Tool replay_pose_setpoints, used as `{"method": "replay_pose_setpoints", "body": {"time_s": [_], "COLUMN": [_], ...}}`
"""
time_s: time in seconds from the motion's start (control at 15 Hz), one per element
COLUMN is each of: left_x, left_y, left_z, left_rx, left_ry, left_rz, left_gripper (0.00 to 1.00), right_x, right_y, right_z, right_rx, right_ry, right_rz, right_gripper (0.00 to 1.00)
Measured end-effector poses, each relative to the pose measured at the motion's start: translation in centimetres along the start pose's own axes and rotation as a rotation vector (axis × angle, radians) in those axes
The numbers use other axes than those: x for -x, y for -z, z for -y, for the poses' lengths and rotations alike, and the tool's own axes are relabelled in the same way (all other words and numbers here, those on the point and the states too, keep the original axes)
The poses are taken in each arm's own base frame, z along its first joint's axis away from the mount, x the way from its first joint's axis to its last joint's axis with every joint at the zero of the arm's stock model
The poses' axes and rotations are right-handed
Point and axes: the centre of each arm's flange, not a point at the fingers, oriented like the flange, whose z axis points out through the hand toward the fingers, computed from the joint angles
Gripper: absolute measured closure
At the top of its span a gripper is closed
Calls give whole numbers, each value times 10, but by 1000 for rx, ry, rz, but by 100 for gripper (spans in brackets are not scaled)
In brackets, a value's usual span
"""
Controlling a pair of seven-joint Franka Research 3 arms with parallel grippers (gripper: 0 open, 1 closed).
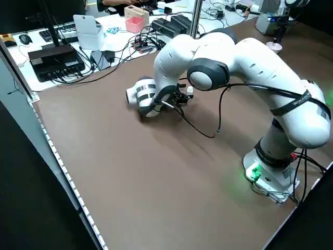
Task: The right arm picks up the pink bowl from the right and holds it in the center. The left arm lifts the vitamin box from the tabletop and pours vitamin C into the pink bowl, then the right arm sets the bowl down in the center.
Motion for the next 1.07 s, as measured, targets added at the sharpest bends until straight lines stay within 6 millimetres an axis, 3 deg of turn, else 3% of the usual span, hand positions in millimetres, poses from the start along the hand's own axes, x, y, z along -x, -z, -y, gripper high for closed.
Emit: {"method": "replay_pose_setpoints", "body": {"time_s": [0.13,0.4,0.73,0.87,0.93,1.07], "left_x": [3,5,7,7,7,7], "left_y": [-4,-10,-12,-12,-12,-12], "left_z": [1,3,3,3,3,3], "left_rx": [2,11,14,14,14,14], "left_ry": [2,2,4,3,2,0], "left_rz": [4,3,10,10,10,10], "left_gripper": [0,4,50,55,62,64], "right_x": [0,1,1,1,1,1], "right_y": [-1,-11,-15,-15,-15,-17], "right_z": [0,-4,-8,-8,-8,-8], "right_rx": [-3,-3,-2,-3,-3,-2], "right_ry": [-6,-29,-37,-37,-38,-39], "right_rz": [1,20,27,27,27,30], "right_gripper": [48,60,71,73,80,84]}}
